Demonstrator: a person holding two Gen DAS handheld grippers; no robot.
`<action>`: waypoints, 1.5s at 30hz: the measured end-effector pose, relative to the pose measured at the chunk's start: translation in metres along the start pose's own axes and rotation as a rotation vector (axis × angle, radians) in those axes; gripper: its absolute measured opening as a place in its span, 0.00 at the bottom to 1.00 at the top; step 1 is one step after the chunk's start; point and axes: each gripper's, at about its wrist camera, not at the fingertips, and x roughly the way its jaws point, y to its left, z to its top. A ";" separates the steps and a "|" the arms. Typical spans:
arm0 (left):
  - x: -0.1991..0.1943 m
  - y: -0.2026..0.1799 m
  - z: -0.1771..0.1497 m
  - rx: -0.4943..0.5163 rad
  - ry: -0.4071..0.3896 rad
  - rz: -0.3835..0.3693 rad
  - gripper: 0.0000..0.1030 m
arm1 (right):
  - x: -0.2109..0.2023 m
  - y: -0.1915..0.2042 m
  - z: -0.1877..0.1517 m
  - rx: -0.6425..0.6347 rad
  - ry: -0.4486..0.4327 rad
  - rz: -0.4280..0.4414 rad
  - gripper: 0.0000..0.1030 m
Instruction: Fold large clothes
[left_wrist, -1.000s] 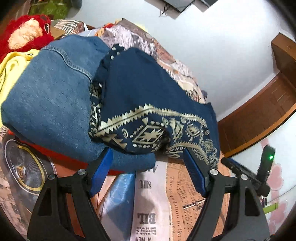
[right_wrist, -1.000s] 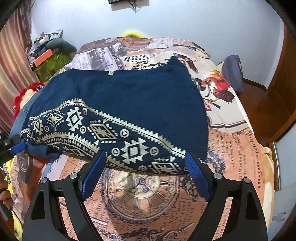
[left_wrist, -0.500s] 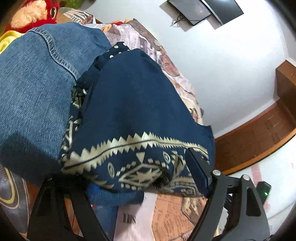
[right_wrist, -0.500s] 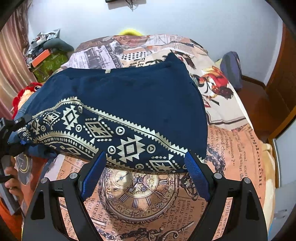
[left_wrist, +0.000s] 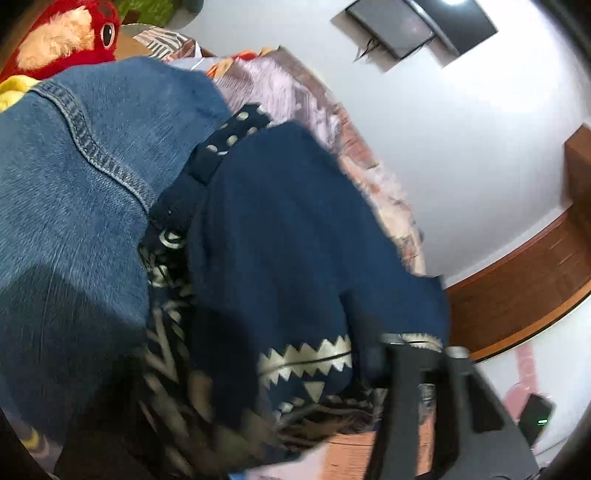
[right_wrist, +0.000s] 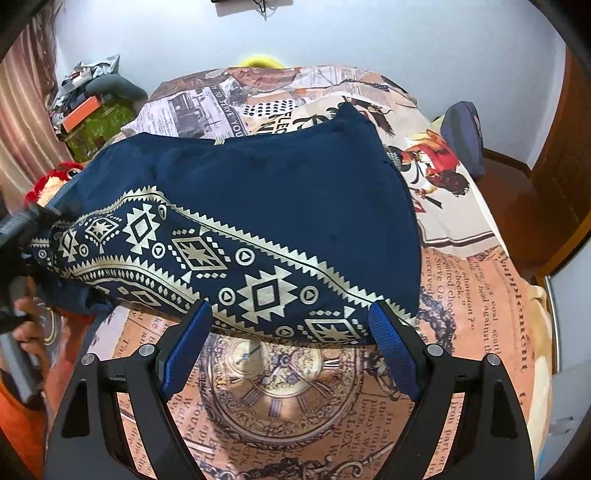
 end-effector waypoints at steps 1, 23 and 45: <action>0.001 -0.002 0.002 0.000 -0.012 -0.006 0.36 | 0.001 0.001 0.000 0.000 0.002 0.003 0.82; -0.102 -0.090 0.041 0.330 -0.285 0.115 0.10 | 0.042 0.115 0.060 -0.112 0.004 0.143 0.82; -0.001 -0.220 -0.081 0.733 0.030 0.020 0.10 | -0.026 -0.013 0.003 0.019 -0.030 -0.008 0.82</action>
